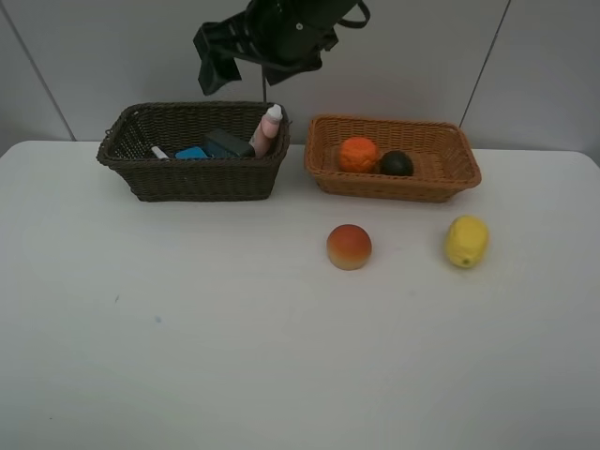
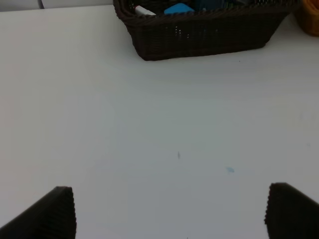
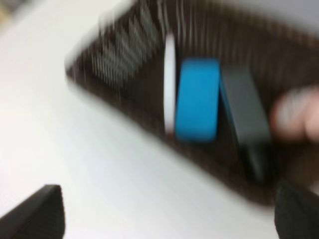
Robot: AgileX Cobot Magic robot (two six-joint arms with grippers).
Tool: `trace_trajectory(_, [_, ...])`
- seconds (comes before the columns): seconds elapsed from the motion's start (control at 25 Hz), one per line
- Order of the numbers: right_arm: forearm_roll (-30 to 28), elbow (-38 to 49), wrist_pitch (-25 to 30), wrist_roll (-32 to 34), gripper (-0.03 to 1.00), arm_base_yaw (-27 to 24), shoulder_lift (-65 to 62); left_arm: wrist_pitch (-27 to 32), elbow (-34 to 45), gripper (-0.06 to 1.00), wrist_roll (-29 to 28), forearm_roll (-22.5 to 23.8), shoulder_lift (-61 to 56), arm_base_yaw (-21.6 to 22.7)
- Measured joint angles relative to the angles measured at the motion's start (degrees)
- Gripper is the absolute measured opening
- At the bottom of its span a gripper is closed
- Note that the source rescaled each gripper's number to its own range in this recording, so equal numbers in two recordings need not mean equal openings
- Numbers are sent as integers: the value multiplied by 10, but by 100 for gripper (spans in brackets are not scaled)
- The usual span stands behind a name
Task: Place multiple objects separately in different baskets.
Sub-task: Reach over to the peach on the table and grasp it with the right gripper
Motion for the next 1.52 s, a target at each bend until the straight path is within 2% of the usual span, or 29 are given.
trace_trajectory(0.12, [-56, 0, 140, 0, 100, -1, -23, 0, 0, 100, 0, 0, 0, 0])
trace_trajectory(0.2, [-76, 0, 199, 1, 100, -2, -28, 0, 0, 100, 0, 0, 0, 0])
trace_trajectory(0.28, [-83, 2, 223, 12, 100, -4, -28, 0, 0, 100, 0, 0, 0, 0])
trace_trajectory(0.48, [-84, 72, 225, 52, 100, -24, -35, 0, 0, 100, 0, 0, 0, 0])
trace_trajectory(0.68, [-87, 179, 144, 61, 100, -61, -35, 0, 0, 100, 0, 0, 0, 0])
trace_trajectory(0.96, [-90, 244, 20, 55, 100, -105, -35, 0, 0, 100, 0, 0, 0, 0])
trace_trajectory(1.52, [-64, 331, -153, 43, 100, -107, 7, 0, 0, 100, 0, 0, 0, 0])
